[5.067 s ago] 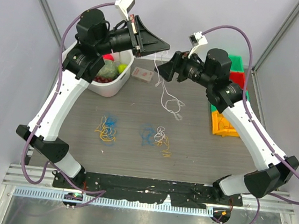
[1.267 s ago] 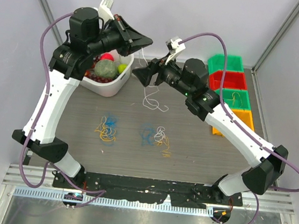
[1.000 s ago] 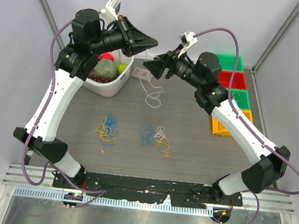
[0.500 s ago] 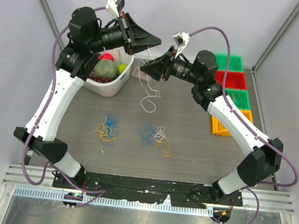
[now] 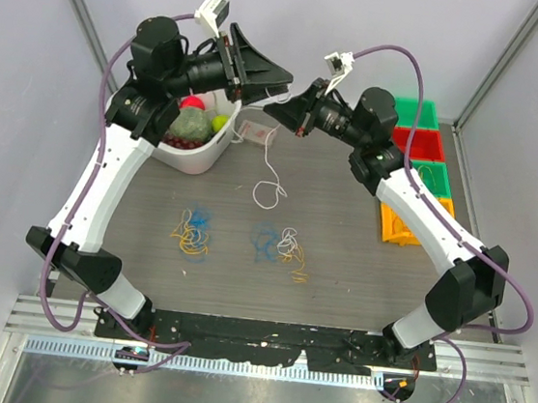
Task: Untangle the cables
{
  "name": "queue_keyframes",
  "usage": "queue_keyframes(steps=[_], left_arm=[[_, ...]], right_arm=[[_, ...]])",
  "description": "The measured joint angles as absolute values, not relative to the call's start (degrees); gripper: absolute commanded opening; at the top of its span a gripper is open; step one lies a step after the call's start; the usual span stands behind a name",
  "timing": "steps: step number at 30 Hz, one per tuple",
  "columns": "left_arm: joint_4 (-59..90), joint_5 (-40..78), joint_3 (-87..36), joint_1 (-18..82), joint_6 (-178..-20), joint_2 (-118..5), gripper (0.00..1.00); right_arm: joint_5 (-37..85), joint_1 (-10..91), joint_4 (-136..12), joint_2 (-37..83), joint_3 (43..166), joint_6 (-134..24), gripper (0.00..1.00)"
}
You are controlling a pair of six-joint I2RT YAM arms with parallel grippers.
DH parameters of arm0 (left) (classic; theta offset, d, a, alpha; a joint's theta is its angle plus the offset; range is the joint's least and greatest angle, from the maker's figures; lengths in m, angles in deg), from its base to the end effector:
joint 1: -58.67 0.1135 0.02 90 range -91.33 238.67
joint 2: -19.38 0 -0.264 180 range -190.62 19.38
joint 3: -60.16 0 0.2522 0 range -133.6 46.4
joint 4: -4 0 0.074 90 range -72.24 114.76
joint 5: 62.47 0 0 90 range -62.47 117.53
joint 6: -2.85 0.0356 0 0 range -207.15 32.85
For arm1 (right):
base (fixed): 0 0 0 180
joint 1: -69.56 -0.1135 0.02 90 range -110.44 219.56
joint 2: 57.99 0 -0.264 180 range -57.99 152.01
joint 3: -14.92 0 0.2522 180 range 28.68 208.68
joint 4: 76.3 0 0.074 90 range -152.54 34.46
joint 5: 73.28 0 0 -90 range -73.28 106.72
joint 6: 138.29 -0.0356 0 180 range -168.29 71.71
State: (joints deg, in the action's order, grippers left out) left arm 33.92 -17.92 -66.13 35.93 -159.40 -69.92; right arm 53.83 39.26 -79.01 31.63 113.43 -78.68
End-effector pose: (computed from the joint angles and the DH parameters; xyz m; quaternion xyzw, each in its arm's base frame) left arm 0.2820 -0.1457 0.5414 0.0071 0.6759 -0.6824 0.2784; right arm 0.3066 0.2041 0.4371 -0.2461 0.5994 0.5447 0.5324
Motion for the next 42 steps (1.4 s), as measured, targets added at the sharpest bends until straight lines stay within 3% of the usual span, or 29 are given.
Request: queue_keyframes(steps=[2,4,11,15,19,29,42], left_arm=[[37.6,-16.3,-66.5,35.9,-154.8,-69.8,0.87],[42.8,-13.3,-66.7,35.9,-148.6,-69.0,0.91],[60.0,1.0,-65.2,35.9,-129.1,-61.6,0.86],[63.3,6.2,-58.7,35.9,-122.3,-53.8,0.80],[64.4,7.6,-52.3,35.9,-117.8,-48.8,0.81],[65.8,8.1,-48.0,35.9,-109.5,-50.3,0.86],[66.4,9.6,-49.8,35.8,-106.1,-55.6,0.87]], right_arm=[[51.8,40.6,-76.8,31.5,113.5,-78.9,0.01],[49.6,42.4,-74.4,31.2,113.5,-79.1,0.01],[39.0,51.9,-65.5,28.0,113.8,-78.3,0.01],[32.0,57.3,-61.6,27.3,114.2,-76.0,0.01],[26.3,62.5,-59.7,27.8,114.2,-72.5,0.01],[20.4,73.3,-63.9,38.7,116.8,-68.5,0.01],[6.8,74.6,-66.3,52.1,129.0,-67.4,0.01]])
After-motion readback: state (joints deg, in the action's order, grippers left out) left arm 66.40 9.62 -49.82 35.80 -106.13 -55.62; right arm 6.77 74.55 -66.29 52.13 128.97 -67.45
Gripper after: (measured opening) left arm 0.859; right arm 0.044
